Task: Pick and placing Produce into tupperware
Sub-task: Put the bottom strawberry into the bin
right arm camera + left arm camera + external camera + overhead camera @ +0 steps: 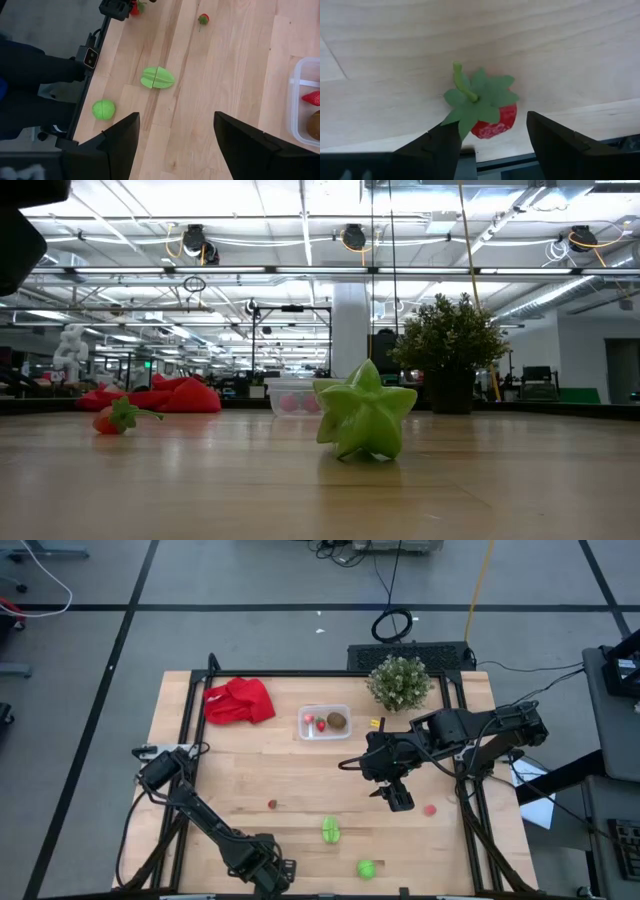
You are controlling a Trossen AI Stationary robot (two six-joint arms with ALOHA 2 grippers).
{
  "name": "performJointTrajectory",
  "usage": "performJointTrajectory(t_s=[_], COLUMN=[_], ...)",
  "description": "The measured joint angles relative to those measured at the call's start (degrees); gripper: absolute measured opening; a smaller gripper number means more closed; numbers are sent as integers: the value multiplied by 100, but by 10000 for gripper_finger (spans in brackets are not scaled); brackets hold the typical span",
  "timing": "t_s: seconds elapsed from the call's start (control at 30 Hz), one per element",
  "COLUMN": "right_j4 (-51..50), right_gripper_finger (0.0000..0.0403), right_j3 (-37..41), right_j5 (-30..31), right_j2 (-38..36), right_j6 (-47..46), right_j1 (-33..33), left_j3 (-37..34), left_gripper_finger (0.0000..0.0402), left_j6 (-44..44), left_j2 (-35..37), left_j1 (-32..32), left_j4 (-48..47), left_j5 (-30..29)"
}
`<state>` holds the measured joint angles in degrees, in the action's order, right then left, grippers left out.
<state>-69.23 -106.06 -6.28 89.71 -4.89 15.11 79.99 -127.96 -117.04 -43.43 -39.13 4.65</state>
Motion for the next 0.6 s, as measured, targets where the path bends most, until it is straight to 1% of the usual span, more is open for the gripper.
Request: performJointTrajectory(t_s=[0.27,0.47,0.6], right_j4=[0,0,2], right_gripper_finger=[247,247,247], right_j3=[0,0,0], right_j5=[0,0,0], right_j2=[0,0,0], right_j6=[0,0,0], right_j1=[0,0,0], left_j3=[-2,-2,-7], left_gripper_finger=[227,227,227], left_j6=[250,329,321], left_j2=[8,8,8], left_j1=[125,169,173], left_j4=[-182,-234,-231], left_j5=[-55,4,164])
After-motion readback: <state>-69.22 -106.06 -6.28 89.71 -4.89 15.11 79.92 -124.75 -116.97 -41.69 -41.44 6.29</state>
